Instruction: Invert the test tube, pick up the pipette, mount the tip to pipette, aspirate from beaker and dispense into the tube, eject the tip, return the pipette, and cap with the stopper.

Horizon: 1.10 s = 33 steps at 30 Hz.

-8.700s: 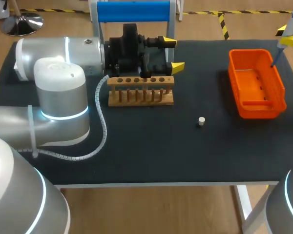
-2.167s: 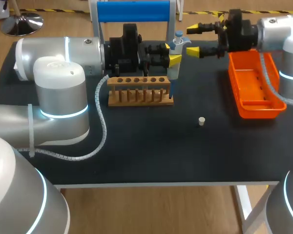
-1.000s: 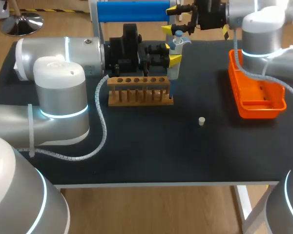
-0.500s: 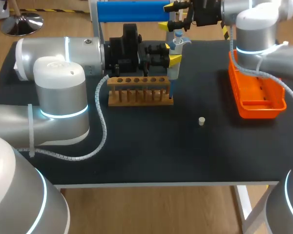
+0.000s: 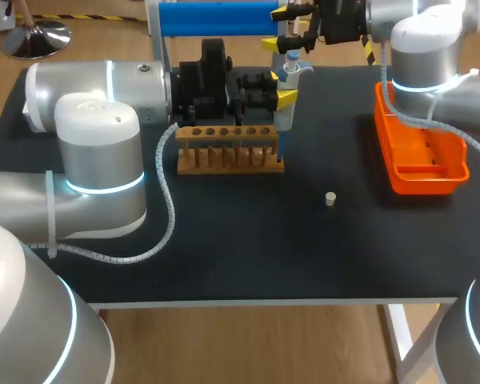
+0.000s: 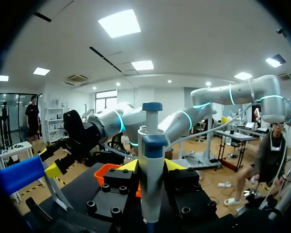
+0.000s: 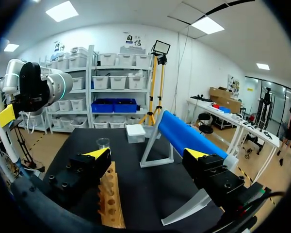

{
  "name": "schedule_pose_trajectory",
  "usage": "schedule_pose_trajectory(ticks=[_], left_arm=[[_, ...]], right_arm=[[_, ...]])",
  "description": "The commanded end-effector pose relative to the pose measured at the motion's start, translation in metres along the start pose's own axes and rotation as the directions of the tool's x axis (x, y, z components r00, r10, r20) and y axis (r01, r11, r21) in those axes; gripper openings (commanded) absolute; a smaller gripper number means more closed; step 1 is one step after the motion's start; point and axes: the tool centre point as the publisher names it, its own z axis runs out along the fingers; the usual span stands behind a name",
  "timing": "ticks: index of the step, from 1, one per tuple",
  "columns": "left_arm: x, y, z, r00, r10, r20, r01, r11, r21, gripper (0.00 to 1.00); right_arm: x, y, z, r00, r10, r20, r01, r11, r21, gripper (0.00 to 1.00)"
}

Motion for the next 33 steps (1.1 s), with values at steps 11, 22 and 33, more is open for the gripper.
schedule_pose_trajectory(ticks=[11, 22, 33], left_arm=[[0.0007, 0.0004, 0.0013, 1.0, 0.001, 0.004, -0.001, 1.0, 0.002, 0.0], [0.0007, 0.0004, 0.0013, 1.0, 0.001, 0.004, -0.001, 1.0, 0.002, 0.0], [-0.0006, 0.0023, -0.005, 1.0, -0.009, 0.03, 0.009, 1.0, -0.012, 0.0]], right_arm=[[0.0035, 0.001, -0.0035, 1.0, 0.0, 0.004, 0.0, 1.0, 0.003, 1.0], [0.0035, 0.001, -0.0035, 1.0, 0.0, 0.004, 0.0, 1.0, 0.003, 1.0], [0.0035, 0.001, -0.0035, 1.0, 0.0, 0.004, 0.0, 1.0, 0.003, 1.0]])
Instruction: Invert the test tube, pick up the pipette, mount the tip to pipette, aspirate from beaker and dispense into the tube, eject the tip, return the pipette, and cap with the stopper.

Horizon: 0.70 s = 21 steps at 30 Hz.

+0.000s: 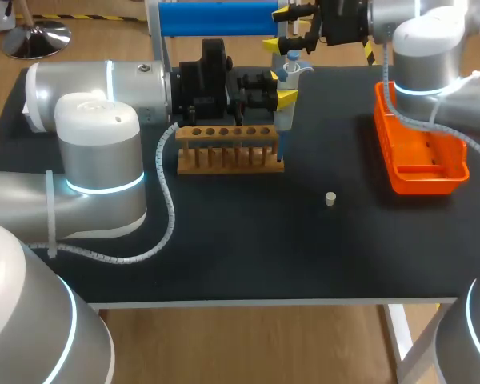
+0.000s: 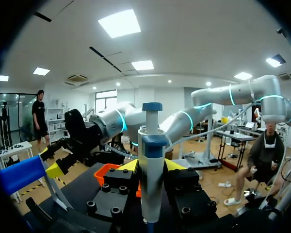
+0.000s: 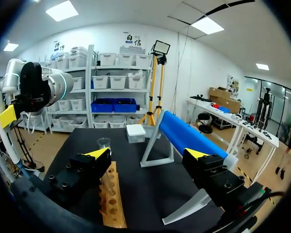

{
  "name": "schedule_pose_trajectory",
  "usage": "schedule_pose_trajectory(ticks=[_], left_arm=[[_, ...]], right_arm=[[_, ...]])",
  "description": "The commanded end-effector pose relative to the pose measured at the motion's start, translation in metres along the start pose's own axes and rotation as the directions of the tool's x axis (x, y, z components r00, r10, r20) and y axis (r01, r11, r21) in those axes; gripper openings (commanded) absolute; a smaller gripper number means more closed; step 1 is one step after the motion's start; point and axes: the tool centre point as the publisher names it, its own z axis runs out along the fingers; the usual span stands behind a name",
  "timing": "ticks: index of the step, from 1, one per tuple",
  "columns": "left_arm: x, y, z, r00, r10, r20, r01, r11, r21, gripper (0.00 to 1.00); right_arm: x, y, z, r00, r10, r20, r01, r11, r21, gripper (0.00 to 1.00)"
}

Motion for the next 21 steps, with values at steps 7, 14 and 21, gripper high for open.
schedule_pose_trajectory(ticks=[7, 14, 21], left_arm=[[-0.006, 0.006, -0.042, 0.99, -0.026, 0.136, 0.034, 0.998, -0.058, 0.0], [-0.02, 0.011, -0.091, 0.964, -0.042, 0.261, 0.07, 0.993, -0.099, 0.0], [-0.041, 0.013, -0.131, 0.932, -0.049, 0.358, 0.099, 0.988, -0.122, 0.0]], right_arm=[[0.0, 0.0, -0.001, 1.0, 0.001, -0.002, -0.001, 1.0, 0.002, 1.0], [0.0, 0.0, -0.001, 1.0, 0.001, -0.002, -0.001, 1.0, 0.002, 1.0], [0.0, 0.0, -0.001, 1.0, 0.001, -0.002, -0.001, 1.0, 0.002, 1.0]])
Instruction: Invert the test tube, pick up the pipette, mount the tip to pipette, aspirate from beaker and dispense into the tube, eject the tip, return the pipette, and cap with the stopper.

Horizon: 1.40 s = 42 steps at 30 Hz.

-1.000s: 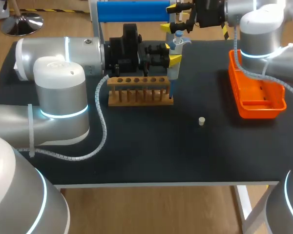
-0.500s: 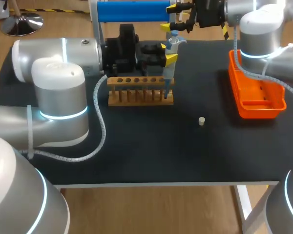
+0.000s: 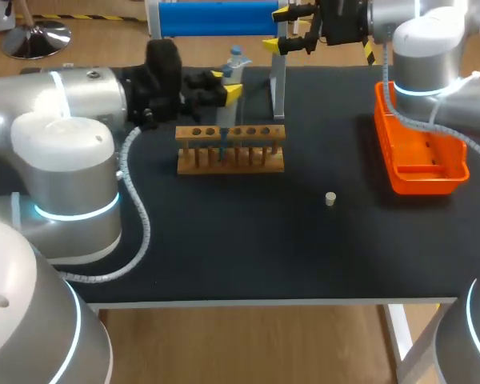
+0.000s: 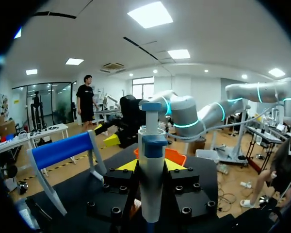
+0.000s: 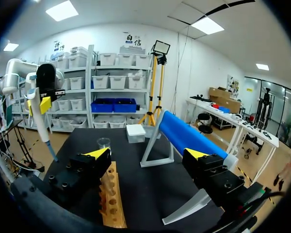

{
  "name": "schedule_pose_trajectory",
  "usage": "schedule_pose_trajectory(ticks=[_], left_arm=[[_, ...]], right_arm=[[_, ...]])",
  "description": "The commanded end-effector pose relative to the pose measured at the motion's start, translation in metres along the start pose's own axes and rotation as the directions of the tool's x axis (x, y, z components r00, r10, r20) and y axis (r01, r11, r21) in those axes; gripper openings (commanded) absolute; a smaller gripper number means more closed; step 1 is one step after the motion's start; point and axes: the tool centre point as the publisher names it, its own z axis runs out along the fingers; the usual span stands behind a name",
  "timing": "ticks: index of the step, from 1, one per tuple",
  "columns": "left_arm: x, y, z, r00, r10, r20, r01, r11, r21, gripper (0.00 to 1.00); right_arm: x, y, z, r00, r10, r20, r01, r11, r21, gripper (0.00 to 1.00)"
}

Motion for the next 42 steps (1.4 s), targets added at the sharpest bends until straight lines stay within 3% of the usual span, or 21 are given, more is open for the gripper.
schedule_pose_trajectory(ticks=[1, 17, 27, 42], left_arm=[[-0.013, -0.001, -0.037, 1.0, -0.006, 0.02, 0.006, 1.0, -0.015, 0.0], [-0.083, 0.004, -0.069, 0.985, -0.045, 0.167, 0.058, 0.996, -0.069, 0.0], [-0.123, -0.002, -0.086, 0.968, -0.051, 0.246, 0.075, 0.993, -0.093, 0.0], [-0.171, -0.007, -0.07, 0.944, -0.073, 0.322, 0.118, 0.986, -0.122, 0.0]], right_arm=[[0.0, 0.0, -0.001, 1.0, 0.001, -0.002, -0.001, 1.0, 0.002, 1.0], [0.0, 0.0, -0.001, 1.0, 0.001, -0.002, -0.001, 1.0, 0.002, 1.0], [0.0, 0.0, -0.001, 1.0, 0.001, -0.002, -0.001, 1.0, 0.002, 1.0], [0.0, 0.0, -0.001, 1.0, 0.001, -0.002, -0.001, 1.0, 0.002, 1.0]])
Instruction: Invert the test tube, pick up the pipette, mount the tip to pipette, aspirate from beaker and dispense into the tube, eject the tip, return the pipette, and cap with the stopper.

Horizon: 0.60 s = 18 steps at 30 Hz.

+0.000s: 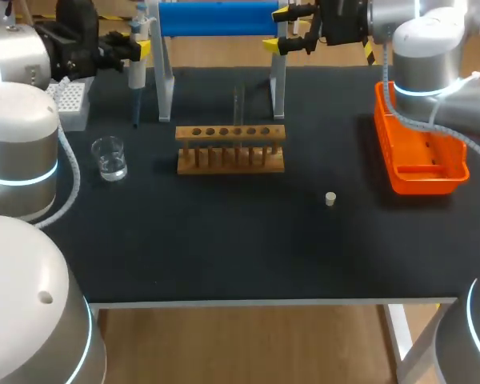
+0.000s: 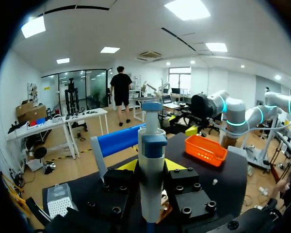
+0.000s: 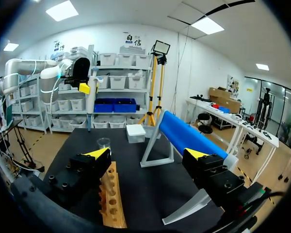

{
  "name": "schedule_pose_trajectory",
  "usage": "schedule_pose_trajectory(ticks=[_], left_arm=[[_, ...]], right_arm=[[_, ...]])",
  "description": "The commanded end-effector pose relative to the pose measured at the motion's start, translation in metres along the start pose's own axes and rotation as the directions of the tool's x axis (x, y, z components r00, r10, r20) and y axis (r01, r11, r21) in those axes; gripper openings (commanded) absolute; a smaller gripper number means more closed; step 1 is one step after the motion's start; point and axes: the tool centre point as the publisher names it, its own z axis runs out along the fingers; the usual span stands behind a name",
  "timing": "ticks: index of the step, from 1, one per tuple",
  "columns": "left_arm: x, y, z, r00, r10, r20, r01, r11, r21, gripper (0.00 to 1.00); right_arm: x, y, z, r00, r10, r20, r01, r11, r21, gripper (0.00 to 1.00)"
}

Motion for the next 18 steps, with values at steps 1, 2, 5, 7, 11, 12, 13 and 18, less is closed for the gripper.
schedule_pose_trajectory(ticks=[1, 2, 5, 7, 11, 12, 13, 18], left_arm=[[-0.008, -0.008, 0.019, 1.0, -0.008, 0.025, 0.009, 0.999, -0.037, 0.0], [-0.012, -0.008, 0.021, 0.999, -0.013, 0.033, 0.014, 0.999, -0.038, 0.0], [-0.019, -0.009, 0.026, 0.998, -0.029, 0.057, 0.032, 0.998, -0.049, 0.0], [-0.019, -0.009, 0.026, 0.998, -0.029, 0.057, 0.032, 0.998, -0.049, 0.0], [-0.019, -0.009, 0.026, 0.998, -0.029, 0.057, 0.032, 0.998, -0.049, 0.0], [-0.019, -0.009, 0.026, 0.998, -0.029, 0.057, 0.032, 0.998, -0.049, 0.0], [-0.019, -0.009, 0.026, 0.998, -0.029, 0.057, 0.032, 0.998, -0.049, 0.0], [-0.019, -0.009, 0.026, 0.998, -0.029, 0.057, 0.032, 0.998, -0.049, 0.0]], right_arm=[[0.0, 0.0, -0.001, 1.0, 0.001, -0.003, -0.001, 1.0, 0.003, 1.0], [0.0, 0.0, -0.001, 1.0, 0.001, -0.003, -0.001, 1.0, 0.003, 1.0], [0.0, 0.0, -0.001, 1.0, 0.001, -0.003, -0.001, 1.0, 0.003, 1.0], [0.0, 0.0, -0.001, 1.0, 0.001, -0.003, -0.001, 1.0, 0.003, 1.0], [0.0, 0.0, -0.001, 1.0, 0.001, -0.003, -0.001, 1.0, 0.003, 1.0], [0.0, 0.0, -0.001, 1.0, 0.001, -0.003, -0.001, 1.0, 0.003, 1.0], [0.0, 0.0, -0.001, 1.0, 0.001, -0.003, -0.001, 1.0, 0.003, 1.0], [0.0, 0.0, -0.001, 1.0, 0.001, -0.003, -0.001, 1.0, 0.003, 1.0]])
